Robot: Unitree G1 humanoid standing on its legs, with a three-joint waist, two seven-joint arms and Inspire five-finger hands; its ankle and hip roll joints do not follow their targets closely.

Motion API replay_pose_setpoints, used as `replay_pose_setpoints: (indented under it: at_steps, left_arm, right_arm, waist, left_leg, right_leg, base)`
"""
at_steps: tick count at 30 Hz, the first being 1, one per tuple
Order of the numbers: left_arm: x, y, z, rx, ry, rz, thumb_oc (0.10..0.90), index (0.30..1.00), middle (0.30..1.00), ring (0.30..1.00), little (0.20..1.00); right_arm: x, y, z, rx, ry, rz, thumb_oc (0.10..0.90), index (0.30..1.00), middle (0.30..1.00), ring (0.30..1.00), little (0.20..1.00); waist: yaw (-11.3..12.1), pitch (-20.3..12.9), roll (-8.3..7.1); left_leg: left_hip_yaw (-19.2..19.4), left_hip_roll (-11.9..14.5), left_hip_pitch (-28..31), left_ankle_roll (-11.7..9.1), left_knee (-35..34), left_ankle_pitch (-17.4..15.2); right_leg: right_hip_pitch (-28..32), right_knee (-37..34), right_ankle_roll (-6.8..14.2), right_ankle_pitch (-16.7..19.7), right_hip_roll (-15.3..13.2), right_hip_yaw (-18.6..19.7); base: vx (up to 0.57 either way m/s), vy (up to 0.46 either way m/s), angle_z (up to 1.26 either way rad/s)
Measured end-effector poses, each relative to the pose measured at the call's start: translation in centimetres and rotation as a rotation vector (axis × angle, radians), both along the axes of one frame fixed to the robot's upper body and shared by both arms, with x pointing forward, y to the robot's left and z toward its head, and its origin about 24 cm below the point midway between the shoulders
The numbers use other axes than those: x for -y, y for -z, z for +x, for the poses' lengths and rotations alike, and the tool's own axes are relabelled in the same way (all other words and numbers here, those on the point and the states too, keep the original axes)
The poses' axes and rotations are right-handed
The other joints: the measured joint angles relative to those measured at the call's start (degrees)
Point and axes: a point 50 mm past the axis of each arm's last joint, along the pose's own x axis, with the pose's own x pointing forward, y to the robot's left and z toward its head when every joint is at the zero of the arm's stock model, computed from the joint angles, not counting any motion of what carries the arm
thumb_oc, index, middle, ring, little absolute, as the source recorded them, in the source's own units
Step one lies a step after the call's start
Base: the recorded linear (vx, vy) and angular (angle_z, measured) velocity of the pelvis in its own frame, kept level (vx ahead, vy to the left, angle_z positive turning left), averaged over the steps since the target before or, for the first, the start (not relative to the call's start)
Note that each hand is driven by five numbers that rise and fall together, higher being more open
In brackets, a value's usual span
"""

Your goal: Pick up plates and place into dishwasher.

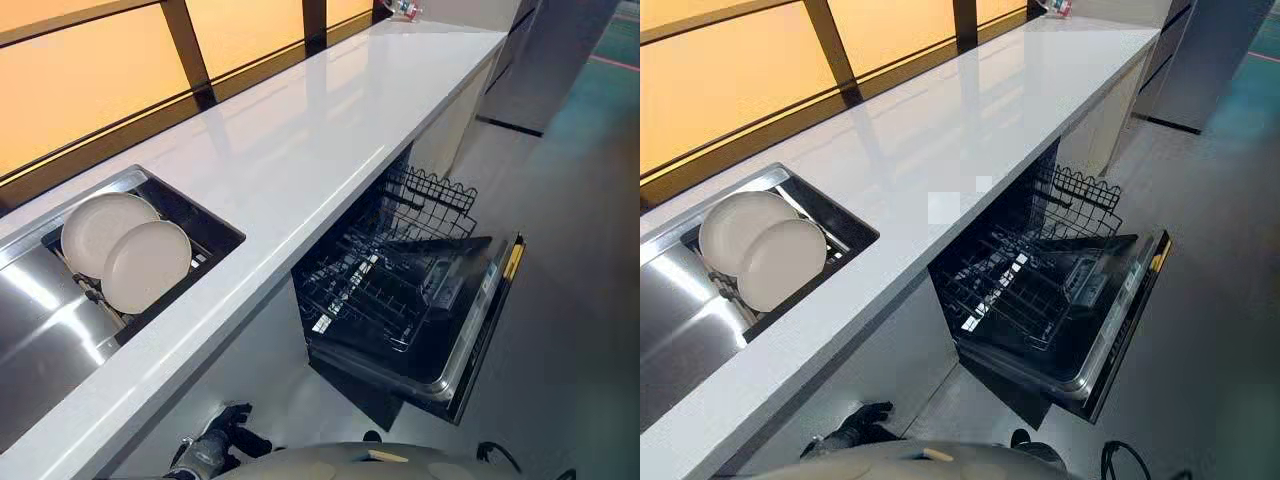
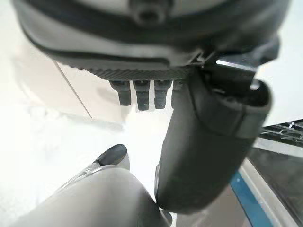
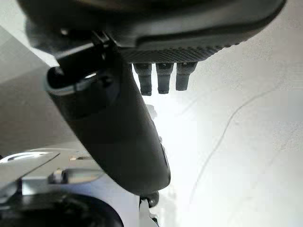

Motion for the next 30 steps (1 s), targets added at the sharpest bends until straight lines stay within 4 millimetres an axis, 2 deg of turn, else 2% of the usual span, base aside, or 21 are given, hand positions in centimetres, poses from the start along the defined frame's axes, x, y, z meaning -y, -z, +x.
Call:
replay_pose_setpoints:
  at_steps: [10, 14, 17, 21, 24, 25, 26, 27, 28, 30]
  left_arm:
    - [0.4, 0.0, 0.0, -0.009, -0.014, -0.071, 0.8, 0.9, 0.9, 0.9, 0.9]
    - [0.7, 0.0, 0.1, -0.015, 0.0, -0.153, 0.8, 0.9, 0.9, 0.9, 0.9]
    - [1.6, -0.4, 0.9, 0.005, 0.119, -0.243, 0.8, 0.9, 0.9, 0.9, 0.9]
    - [4.0, -1.6, 3.3, 0.099, 0.341, -0.343, 0.8, 0.9, 0.9, 0.9, 0.9]
    - [5.3, -4.5, 7.1, 0.232, 0.487, -0.387, 0.8, 0.9, 0.9, 0.9, 0.9]
    - [5.5, -6.9, 9.2, 0.288, 0.565, -0.398, 0.8, 0.9, 0.9, 0.9, 0.9]
    - [5.5, -10.2, 11.6, 0.379, 0.646, -0.404, 0.8, 0.9, 0.9, 0.9, 0.9]
    - [6.0, -10.8, 11.9, 0.413, 0.617, -0.442, 0.8, 0.9, 0.9, 0.9, 0.9]
    - [7.2, -12.7, 12.6, 0.424, 0.644, -0.504, 0.8, 0.9, 0.9, 0.9, 0.9]
    - [7.7, -13.8, 12.6, 0.329, 0.636, -0.625, 0.8, 0.9, 0.9, 0.9, 0.9]
  right_arm:
    - [0.0, 0.0, 0.0, 0.003, -0.003, -0.002, 0.8, 0.9, 0.9, 0.9, 0.9]
    - [0.0, 0.0, 0.1, 0.002, -0.009, -0.002, 0.8, 0.9, 0.9, 0.9, 0.9]
    - [0.0, 0.0, 0.1, 0.003, -0.019, -0.002, 0.8, 0.9, 0.9, 0.9, 0.9]
    - [0.1, 0.0, 0.4, 0.004, -0.048, 0.011, 0.8, 0.9, 0.9, 0.9, 0.9]
    - [0.1, -0.1, 1.1, 0.023, -0.077, 0.012, 0.8, 0.9, 0.9, 0.9, 0.9]
    - [0.1, -0.2, 1.2, 0.032, -0.087, 0.011, 0.8, 0.9, 0.9, 0.9, 0.9]
    - [0.2, -0.2, 1.2, 0.034, -0.089, 0.007, 0.8, 0.9, 0.9, 0.9, 0.9]
    - [0.3, -0.2, 1.2, 0.033, -0.089, 0.005, 0.8, 0.9, 0.9, 0.9, 0.9]
    - [0.2, -0.2, 1.0, 0.031, -0.086, 0.003, 0.8, 0.9, 0.9, 0.9, 0.9]
    - [0.3, -0.2, 1.2, 0.03, -0.086, -0.001, 0.8, 0.9, 0.9, 0.9, 0.9]
  waist:
    - [0.0, 0.1, 0.11]
    - [0.0, 0.2, 0.31]
    - [0.0, 0.5, 0.63]
    - [-0.4, 0.6, 0.61]
    - [-0.9, 1.4, 0.66]
    - [-0.9, 1.8, 0.66]
    - [-0.8, 2.0, 0.85]
    - [-0.7, 2.1, 0.99]
    - [-0.3, 2.2, 1.07]
    - [-0.1, 2.2, 1.12]
  left_leg:
    - [0.3, 0.1, 0.2, 0.0, 0.0, -0.2]
    - [0.3, 0.1, 0.3, 0.0, 0.0, -0.2]
    - [0.3, 0.1, 0.3, 0.0, 0.0, -0.2]
    - [1.2, 0.1, 1.0, 0.0, 0.0, -0.2]
    - [1.1, 0.1, 1.3, -0.1, 0.0, -0.2]
    - [1.1, 0.1, 1.4, -0.1, 0.0, -0.2]
    - [0.6, 0.1, 1.2, -0.2, 0.0, -0.1]
    - [0.4, 0.1, 1.3, -0.2, 0.0, -0.1]
    - [0.0, 0.1, 1.1, -0.2, 0.0, -0.1]
    - [-0.9, 0.1, 0.7, -0.1, 0.0, 0.0]
  right_leg:
    - [0.0, 0.0, 0.0, 0.0, 0.1, 0.5]
    - [0.0, 0.0, 0.0, 0.0, 0.1, 0.6]
    - [0.0, 0.0, 0.0, 0.0, 0.1, 0.6]
    - [0.1, 0.1, 0.0, 0.0, 0.3, 1.2]
    - [0.5, 0.2, 0.0, 0.0, 0.2, 1.2]
    - [0.7, 0.2, 0.0, 0.1, 0.2, 1.2]
    - [0.9, 0.2, 0.0, 0.1, 0.2, 0.9]
    - [1.0, 0.2, 0.0, 0.1, 0.1, 0.8]
    - [0.9, 0.2, 0.0, 0.1, 0.1, 0.4]
    - [0.8, 0.2, 0.0, 0.0, 0.1, -0.6]
  base:
    - [-0.01, 0.0, 0.09]
    - [-0.01, 0.0, 0.0]
    - [-0.01, -0.003, 0.0]
    - [0.02, 0.008, -0.06]
    - [-0.01, 0.061, -0.01]
    - [-0.02, 0.044, 0.06]
    - [-0.01, 0.026, 0.05]
    - [0.0, 0.017, 0.12]
    - [0.01, -0.002, 0.11]
    - [0.01, -0.011, 0.2]
